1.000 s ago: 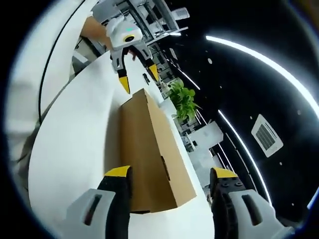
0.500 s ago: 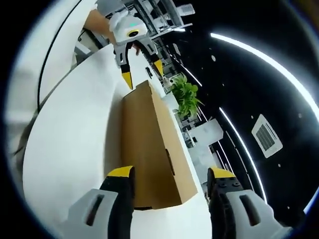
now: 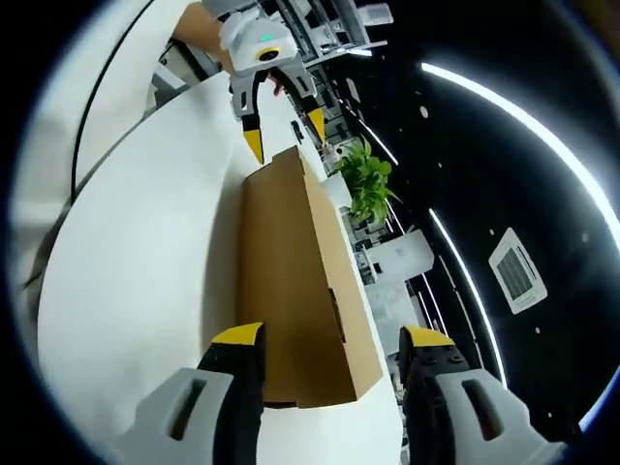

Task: Operate the shoe box by opening the lid, removing the specified soft item, and placing it in the target area until the item is outside and the box remains undamaged.

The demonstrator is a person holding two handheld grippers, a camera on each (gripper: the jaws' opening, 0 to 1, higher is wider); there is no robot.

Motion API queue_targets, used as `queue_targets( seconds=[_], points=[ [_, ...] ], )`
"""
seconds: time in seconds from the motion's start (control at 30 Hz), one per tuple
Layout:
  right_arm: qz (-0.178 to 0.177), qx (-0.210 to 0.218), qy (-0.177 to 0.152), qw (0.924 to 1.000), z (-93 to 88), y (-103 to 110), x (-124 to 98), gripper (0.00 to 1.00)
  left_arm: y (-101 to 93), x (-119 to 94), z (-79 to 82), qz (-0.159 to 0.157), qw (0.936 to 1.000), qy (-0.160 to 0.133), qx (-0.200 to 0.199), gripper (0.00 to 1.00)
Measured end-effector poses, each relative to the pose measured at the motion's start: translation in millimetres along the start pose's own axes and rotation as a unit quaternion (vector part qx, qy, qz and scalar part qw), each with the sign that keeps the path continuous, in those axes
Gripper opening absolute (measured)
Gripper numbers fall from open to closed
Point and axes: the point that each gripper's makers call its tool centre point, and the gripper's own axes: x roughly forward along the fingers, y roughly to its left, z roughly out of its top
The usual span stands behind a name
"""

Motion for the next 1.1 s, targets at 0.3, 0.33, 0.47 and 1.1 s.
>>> queue_targets(
  seconds=[0.3, 0.33, 0.47, 1.1],
  points=[
    [-0.009, 0.002, 0.003, 0.9999, -6.7, -5.4, 4.0, 0.62, 1.0, 1.2, -3.3, 0.004, 0.9999, 0.006, -0.008, 0.46],
    [-0.011, -0.001, 0.004, 0.9999, -7.6, -6.4, 3.9, 0.61, -0.1, 1.4, -3.2, 0.001, 0.9999, 0.006, -0.008, 0.45],
    [-0.016, -0.013, 0.008, 0.9998, -10.4, -7.1, 3.5, 0.56, 2.0, 2.3, -2.6, 0.005, 0.9998, 0.005, -0.018, 0.42],
    [-0.023, -0.05, 0.022, 0.9982, -11.3, -6.7, 1.4, 0.4, -2.4, 10.3, -9.9, 0.006, 0.9997, 0.019, -0.015, 0.4]
  ],
)
